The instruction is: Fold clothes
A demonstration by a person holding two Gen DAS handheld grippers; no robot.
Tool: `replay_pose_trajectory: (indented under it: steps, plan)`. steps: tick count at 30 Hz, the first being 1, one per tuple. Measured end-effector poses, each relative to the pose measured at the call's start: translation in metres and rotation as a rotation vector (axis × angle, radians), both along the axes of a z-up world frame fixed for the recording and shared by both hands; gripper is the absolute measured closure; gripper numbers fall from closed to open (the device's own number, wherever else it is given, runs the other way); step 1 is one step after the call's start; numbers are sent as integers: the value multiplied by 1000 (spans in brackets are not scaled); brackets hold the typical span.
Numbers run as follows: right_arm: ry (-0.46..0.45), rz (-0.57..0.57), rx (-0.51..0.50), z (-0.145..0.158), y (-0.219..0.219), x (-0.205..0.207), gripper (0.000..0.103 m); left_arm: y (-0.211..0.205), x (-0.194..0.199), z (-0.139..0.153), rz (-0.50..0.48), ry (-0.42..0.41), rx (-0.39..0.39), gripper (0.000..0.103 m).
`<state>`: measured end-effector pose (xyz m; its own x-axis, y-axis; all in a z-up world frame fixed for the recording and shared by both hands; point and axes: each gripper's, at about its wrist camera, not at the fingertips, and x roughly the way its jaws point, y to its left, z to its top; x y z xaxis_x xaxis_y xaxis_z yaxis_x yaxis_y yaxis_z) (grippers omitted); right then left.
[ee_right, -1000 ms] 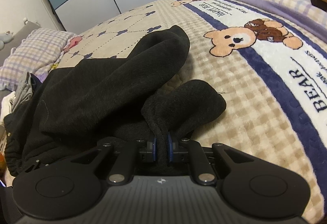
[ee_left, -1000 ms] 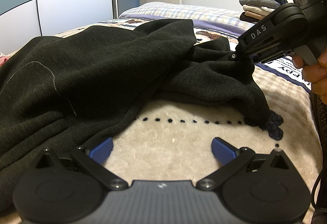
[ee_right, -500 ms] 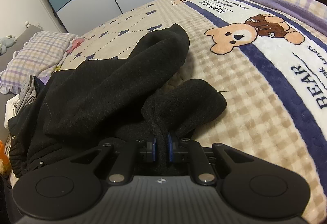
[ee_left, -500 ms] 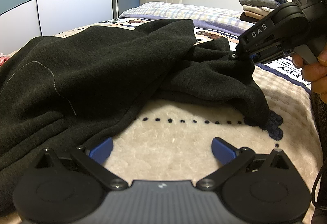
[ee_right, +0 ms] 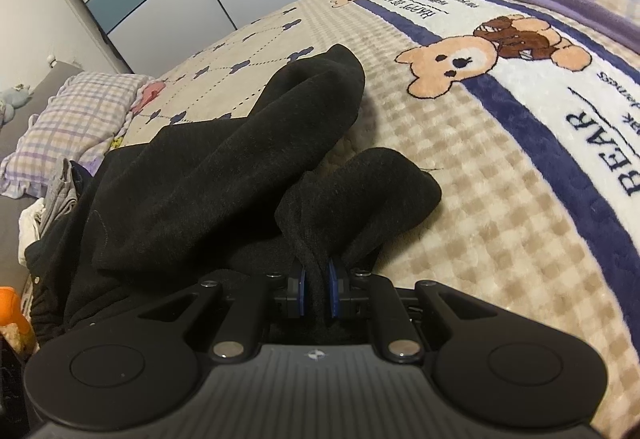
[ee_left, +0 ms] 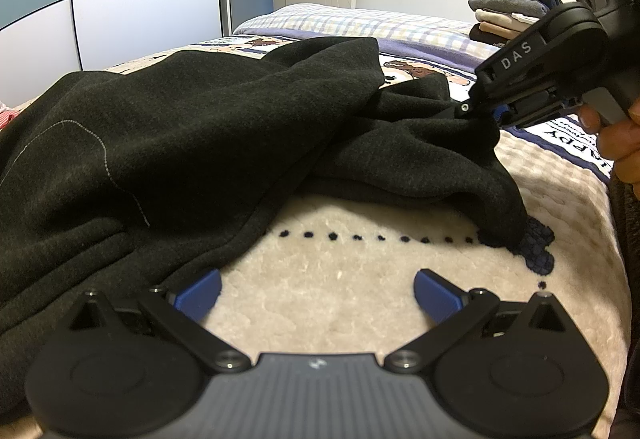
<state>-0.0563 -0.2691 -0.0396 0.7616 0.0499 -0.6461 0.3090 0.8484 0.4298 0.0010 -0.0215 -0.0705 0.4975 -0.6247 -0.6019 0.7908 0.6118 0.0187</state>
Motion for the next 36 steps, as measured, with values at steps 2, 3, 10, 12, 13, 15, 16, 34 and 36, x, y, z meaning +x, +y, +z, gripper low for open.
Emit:
replay_pose_trajectory:
  steps: [2,3,10,12,13,15,16,34,36]
  plan:
    - [0,3,9,0,-1,-1,91,0,0,0,0,-1,1,0]
    - [0,5,13,0,-2,-2,91,0,0,0,0,1,-1,0]
    - [11,17,11,0,-1,1,91,1,0,0,0,1,0,0]
    - [10,17,3,1,0,1,91,1,0,0,0,1,-1,0]
    - [10,16,7,1,-1,1,91,0,-2,1,0,0,0,0]
    - [10,12,19,0,-3,1,91,1,-2,1,0,-1,1,0]
    - [11,11,24,0,-4,1,91,0,-3,1,0,-1,1,0]
    - [9,5,23,0,-2,-1,91,1,-2,1,0,0,1,0]
    - [8,1,31,-1,-3,-2,91,1,-2,1,0,-3,3,0]
